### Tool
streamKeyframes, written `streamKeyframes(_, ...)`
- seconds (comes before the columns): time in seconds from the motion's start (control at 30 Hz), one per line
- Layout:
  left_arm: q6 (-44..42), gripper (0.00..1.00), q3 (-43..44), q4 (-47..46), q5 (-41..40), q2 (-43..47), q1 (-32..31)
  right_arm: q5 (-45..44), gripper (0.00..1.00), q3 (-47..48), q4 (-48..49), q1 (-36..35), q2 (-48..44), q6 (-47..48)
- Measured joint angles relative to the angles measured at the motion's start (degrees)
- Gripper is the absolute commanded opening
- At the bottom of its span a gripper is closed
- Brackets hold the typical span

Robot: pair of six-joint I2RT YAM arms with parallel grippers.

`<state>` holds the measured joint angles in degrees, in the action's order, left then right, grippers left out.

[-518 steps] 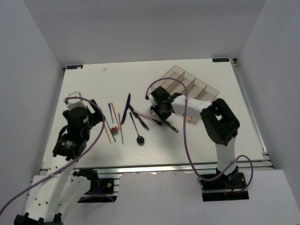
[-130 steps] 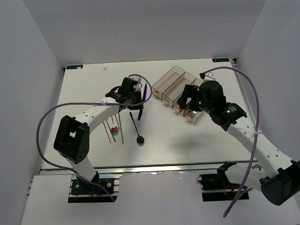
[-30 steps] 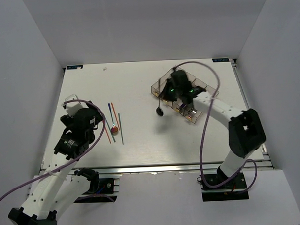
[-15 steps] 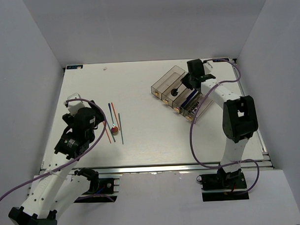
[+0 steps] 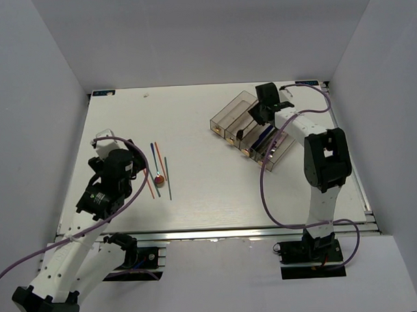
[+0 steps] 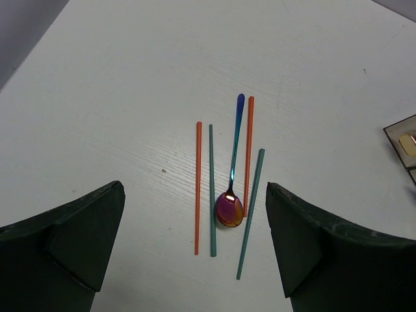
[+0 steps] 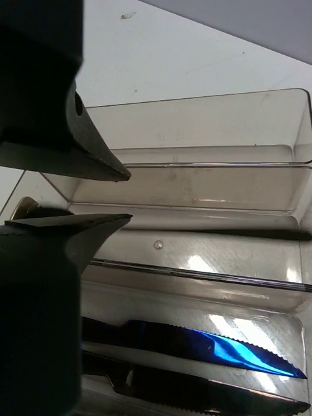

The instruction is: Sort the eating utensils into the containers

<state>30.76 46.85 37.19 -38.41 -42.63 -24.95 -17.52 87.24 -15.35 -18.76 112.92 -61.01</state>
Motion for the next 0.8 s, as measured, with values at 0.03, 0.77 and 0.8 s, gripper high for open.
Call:
streamKeyframes(0.03, -0.1, 0.98, 0.0, 0.0, 0.2, -0.1, 0.0, 0.2, 0.42, 0.0, 0.0, 0.0, 0.2, 0.0)
streamKeyframes(0.77, 6.5, 0.60, 14.8, -0.9, 8.0, -47.7, 5.1, 16.9, 0.89, -11.0, 3.3, -2.5, -28.1, 22.9)
streamKeyframes(0.8, 6.2, 0.54, 15.3, -1.1, 9.3, -49.6, 5.6, 17.5, 0.89, -14.3, 3.5, -2.6, -31.0, 23.9)
